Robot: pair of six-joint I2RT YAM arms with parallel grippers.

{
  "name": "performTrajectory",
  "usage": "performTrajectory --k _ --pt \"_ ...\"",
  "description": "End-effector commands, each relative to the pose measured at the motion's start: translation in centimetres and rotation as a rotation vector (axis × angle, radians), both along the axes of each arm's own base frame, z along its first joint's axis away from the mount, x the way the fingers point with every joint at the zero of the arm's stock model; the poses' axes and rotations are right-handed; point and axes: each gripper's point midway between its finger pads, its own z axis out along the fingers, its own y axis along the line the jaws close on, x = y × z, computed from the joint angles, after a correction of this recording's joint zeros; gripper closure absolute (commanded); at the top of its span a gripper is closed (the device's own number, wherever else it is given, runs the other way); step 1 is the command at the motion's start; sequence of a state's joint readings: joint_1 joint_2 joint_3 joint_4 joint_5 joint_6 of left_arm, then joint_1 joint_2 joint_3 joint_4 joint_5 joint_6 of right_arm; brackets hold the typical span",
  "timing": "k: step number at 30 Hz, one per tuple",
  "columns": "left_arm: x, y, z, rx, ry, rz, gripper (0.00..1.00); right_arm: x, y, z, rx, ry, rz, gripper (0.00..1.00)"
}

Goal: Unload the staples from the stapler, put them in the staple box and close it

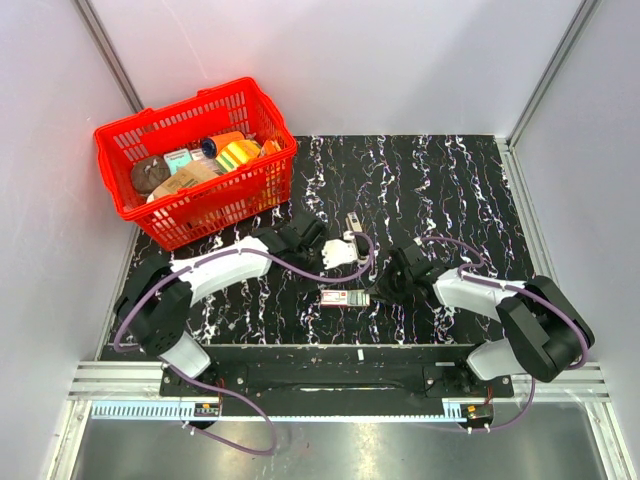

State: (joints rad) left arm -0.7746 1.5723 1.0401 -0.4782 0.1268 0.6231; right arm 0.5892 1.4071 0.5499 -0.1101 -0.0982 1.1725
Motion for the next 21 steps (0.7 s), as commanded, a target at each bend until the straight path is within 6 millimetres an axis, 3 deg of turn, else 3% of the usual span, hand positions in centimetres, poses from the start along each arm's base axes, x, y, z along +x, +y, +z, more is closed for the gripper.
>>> performTrajectory --k 1,7,21 --pt "-1.2 -0.6 -2.1 0.014 0.058 -0.071 0.07 0.4 -0.1 0.5 -0.023 -0.019 -0.007 0.71" --pt "-1.4 -1.1 -3.9 0.03 0.081 -0.094 0.09 0.4 0.2 0.6 -0.022 -0.018 0.001 0.71" --pt "-2.4 -2.1 -5.4 0.042 0.094 -0.133 0.1 0.2 2.0 0.2 -0.011 -0.008 0.022 0.71"
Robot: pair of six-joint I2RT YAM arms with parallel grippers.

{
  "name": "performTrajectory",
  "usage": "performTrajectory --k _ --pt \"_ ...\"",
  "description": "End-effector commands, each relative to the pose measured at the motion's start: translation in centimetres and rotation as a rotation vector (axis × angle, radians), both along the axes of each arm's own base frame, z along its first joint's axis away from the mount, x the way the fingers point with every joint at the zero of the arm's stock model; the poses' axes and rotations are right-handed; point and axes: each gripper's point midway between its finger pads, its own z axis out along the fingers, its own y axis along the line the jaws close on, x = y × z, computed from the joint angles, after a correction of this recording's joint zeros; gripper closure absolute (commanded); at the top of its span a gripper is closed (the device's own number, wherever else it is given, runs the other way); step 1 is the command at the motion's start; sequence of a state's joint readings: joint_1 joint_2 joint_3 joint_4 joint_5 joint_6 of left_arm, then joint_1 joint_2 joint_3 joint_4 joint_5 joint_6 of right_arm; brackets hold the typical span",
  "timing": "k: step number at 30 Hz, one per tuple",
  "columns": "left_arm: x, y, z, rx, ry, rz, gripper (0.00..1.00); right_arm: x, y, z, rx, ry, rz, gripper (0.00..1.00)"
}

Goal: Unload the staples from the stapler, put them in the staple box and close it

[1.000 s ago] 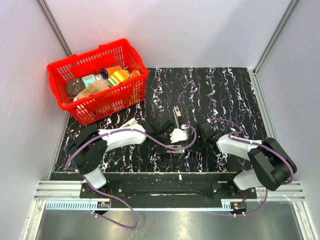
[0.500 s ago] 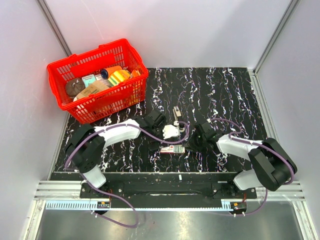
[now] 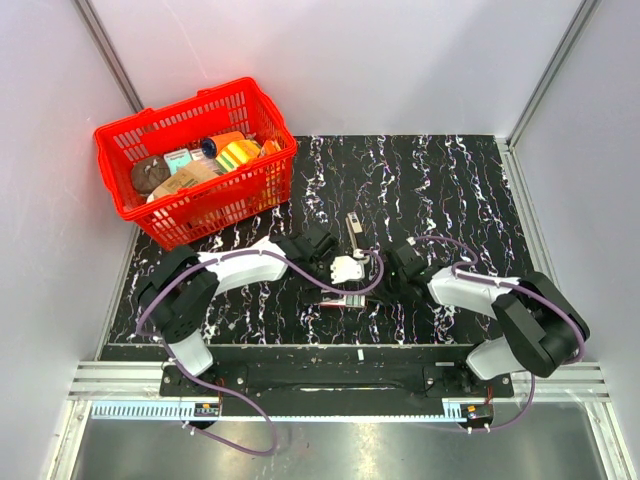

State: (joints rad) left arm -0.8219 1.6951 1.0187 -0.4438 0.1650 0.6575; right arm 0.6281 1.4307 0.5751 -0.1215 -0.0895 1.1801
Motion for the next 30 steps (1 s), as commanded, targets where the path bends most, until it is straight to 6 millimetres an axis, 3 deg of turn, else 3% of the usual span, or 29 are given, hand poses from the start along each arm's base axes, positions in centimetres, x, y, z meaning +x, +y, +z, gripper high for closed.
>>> performTrajectory --k 1,9,17,22,30 --pt "-0.3 -0.9 -0.8 -0.017 0.009 -0.038 0.11 0.6 1.1 0.3 0.0 -0.015 -0.005 0.71" --pt "-0.5 -0.7 -1.0 -0.012 0.007 -0.043 0.12 1.2 2.3 0.4 0.007 -0.017 0.012 0.71" --pt "-0.3 -0.8 -0.8 -0.019 -0.002 -0.032 0.12 1.1 4.8 0.2 0.028 -0.01 0.048 0.71" --pt "-0.2 -0.8 -0.8 -0.021 -0.003 -0.03 0.12 0.6 6.2 -0.2 0.028 0.004 0.073 0.7" --pt "0.2 -1.0 -0.2 -0.033 -0.019 -0.013 0.12 -0.5 6.6 -0.9 0.021 0.026 0.091 0.64"
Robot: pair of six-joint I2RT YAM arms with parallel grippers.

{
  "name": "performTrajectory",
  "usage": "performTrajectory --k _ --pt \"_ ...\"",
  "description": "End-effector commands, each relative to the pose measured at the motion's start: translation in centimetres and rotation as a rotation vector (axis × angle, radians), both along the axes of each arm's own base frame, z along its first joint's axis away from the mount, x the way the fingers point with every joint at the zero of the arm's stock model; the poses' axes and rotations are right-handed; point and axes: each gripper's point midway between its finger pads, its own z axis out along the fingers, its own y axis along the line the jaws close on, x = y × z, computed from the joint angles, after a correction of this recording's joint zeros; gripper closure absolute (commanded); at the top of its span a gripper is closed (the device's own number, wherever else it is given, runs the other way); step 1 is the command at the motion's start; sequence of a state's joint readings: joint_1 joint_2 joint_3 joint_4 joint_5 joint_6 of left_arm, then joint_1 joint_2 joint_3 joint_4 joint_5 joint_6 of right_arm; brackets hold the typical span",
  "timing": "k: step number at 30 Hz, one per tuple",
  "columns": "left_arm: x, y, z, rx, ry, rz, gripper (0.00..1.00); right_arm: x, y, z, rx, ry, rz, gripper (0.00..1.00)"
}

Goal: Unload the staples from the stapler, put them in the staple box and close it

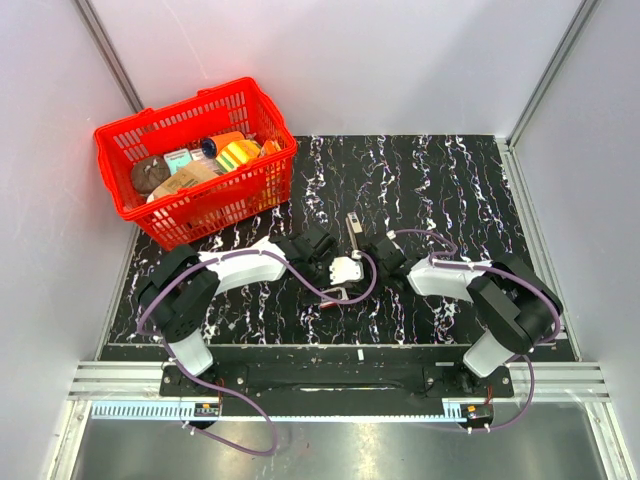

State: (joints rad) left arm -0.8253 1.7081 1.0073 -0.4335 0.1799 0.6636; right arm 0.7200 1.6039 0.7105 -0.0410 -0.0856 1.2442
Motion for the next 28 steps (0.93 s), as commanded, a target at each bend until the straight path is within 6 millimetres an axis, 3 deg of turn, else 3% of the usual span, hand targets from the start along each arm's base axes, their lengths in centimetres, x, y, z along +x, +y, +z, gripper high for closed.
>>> performTrajectory --k 1,5,9,14,16,18,22,28 --pt "0.8 -0.9 0.5 -0.032 -0.038 0.013 0.11 -2.3 1.0 -1.2 -0.038 0.034 0.056 0.63" --pt "1.9 0.2 2.1 -0.028 -0.068 0.058 0.05 -2.5 -0.3 -1.0 -0.082 0.016 0.05 0.56" --pt "3.1 2.1 4.8 -0.041 -0.102 0.129 0.01 -2.9 -1.6 -0.4 -0.123 -0.005 0.058 0.47" --pt "4.1 4.5 11.3 -0.128 -0.151 0.256 0.01 -1.7 -3.5 1.7 -0.206 -0.082 0.064 0.3" --pt "4.4 5.7 13.7 -0.163 -0.169 0.314 0.01 -1.0 -4.2 3.1 -0.234 -0.128 0.076 0.2" --pt "4.8 6.9 16.2 -0.208 -0.187 0.381 0.01 -0.3 -4.9 4.5 -0.276 -0.177 0.088 0.01" --pt "4.9 9.2 19.6 -0.277 -0.205 0.505 0.01 0.9 -5.6 7.2 -0.347 -0.241 0.127 0.01" --pt "4.2 12.3 19.9 -0.3 -0.217 0.651 0.01 2.3 -5.2 11.9 -0.36 -0.36 0.183 0.01"
